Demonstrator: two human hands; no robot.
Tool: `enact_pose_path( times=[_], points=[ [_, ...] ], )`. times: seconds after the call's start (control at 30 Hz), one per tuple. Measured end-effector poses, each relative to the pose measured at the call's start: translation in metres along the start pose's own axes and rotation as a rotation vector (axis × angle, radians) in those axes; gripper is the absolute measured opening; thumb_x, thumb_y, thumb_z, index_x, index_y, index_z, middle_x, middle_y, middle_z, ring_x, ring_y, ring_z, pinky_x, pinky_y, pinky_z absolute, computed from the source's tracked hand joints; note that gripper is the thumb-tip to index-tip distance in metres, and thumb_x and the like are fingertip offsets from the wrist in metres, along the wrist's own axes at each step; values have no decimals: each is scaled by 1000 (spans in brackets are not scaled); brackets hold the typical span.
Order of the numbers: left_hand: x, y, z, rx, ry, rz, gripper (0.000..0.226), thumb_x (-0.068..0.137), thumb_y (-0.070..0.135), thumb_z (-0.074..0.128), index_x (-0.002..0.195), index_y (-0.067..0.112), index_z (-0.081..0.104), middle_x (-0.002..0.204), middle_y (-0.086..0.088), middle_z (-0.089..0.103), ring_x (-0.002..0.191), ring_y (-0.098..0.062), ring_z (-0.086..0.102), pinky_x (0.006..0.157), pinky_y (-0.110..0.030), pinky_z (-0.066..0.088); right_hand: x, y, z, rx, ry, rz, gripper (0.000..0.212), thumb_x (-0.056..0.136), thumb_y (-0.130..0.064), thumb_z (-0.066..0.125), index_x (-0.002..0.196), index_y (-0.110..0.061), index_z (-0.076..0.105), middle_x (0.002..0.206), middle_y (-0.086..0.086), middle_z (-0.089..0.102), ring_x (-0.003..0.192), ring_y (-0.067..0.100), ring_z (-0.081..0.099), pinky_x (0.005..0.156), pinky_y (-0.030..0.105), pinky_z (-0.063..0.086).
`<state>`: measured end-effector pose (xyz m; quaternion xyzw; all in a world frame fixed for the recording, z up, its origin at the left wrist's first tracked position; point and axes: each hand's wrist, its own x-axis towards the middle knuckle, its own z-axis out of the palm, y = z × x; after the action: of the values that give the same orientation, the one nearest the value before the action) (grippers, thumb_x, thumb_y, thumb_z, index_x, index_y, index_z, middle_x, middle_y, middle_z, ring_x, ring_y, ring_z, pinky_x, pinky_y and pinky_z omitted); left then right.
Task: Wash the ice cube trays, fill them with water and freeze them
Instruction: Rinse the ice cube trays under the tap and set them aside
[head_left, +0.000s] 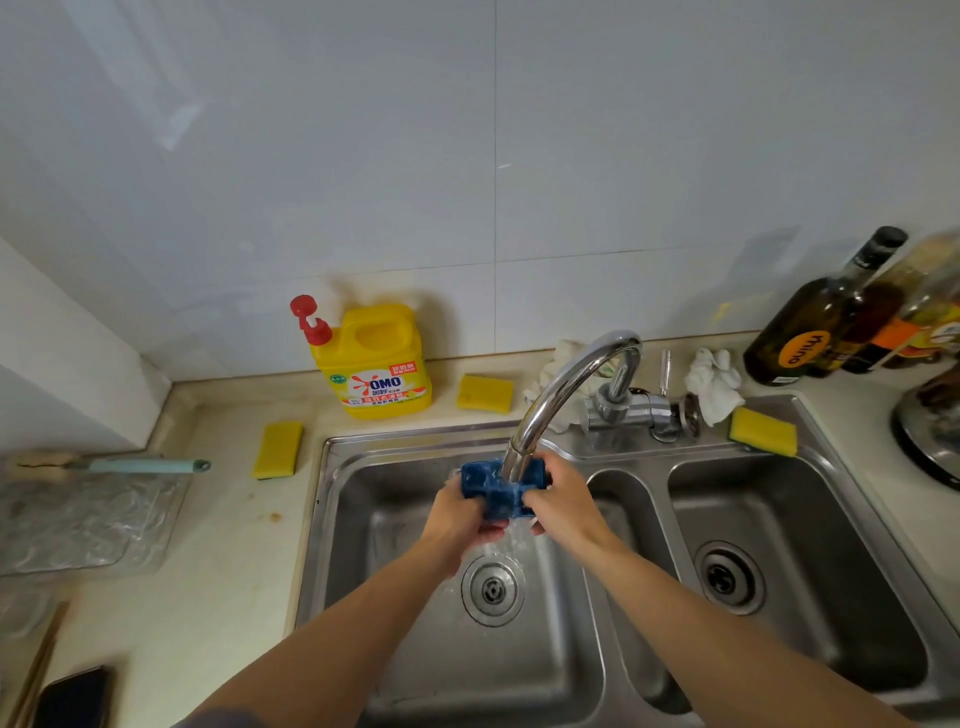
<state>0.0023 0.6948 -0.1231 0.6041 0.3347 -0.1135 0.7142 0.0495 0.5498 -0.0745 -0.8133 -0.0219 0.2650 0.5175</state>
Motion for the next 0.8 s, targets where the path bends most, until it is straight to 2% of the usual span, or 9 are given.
enact_pose_path(
  times=[0.1,0.2,0.27,0.37,0.47,0.53,0.6,0.73,0.8],
  points=[
    [0,0,3,-29,-24,-29,29,98,1,42,111,11,65,85,-13,76,62,-19,65,62,-32,56,-3,1,-1,34,53,-10,45,85,3,54,104,-38,58,99,-4,67,85,22,70,58,29,59],
    [-2,-1,4,7,-77,-58,27,97,1,42,115,9,61,75,-10,70,55,-16,59,54,-29,51,-7,4,-2,72,128,-46,52,83,7,53,96,-43,60,97,-10,67,87,14,68,62,22,51],
    [-3,-1,5,10,-98,-74,27,95,-2,45,114,7,61,70,-8,67,52,-15,57,51,-27,49,-9,6,-3,84,148,-63,55,83,9,51,94,-44,61,95,-12,68,86,12,67,65,23,50],
    [-4,1,6,7,-74,-84,26,93,-5,46,107,5,66,73,-11,67,54,-16,58,52,-28,50,-11,6,-5,54,127,-83,53,85,9,52,94,-42,59,98,-9,67,90,15,66,70,31,55],
    [-4,3,5,71,18,-25,29,91,-8,44,102,6,66,73,-11,67,56,-16,57,54,-29,48,-9,8,-10,1,64,-41,41,90,3,56,100,-36,53,101,-4,65,91,19,67,69,35,60],
    [-2,5,6,116,74,42,28,91,-5,42,100,8,65,67,-7,60,52,-14,50,49,-26,42,-7,12,-13,19,-2,33,31,91,-1,59,107,-27,52,98,6,68,80,20,69,65,36,61],
    [-1,10,7,111,122,95,23,94,1,43,99,9,64,65,-4,56,50,-12,44,45,-24,38,-6,17,-12,39,-67,106,28,91,-2,61,110,-19,52,92,14,71,67,21,68,66,42,62],
    [-3,20,8,123,179,189,25,91,3,49,97,19,68,80,-3,66,61,-12,51,48,-19,41,-6,24,-4,83,-111,227,30,92,-1,62,117,-13,53,96,18,73,66,22,72,64,36,62],
    [-4,23,7,122,188,216,28,90,1,49,99,20,67,89,-5,69,68,-11,56,52,-17,43,-5,25,-1,179,-101,250,28,91,-2,63,115,-12,54,95,21,74,67,28,73,66,39,63]
  ],
)
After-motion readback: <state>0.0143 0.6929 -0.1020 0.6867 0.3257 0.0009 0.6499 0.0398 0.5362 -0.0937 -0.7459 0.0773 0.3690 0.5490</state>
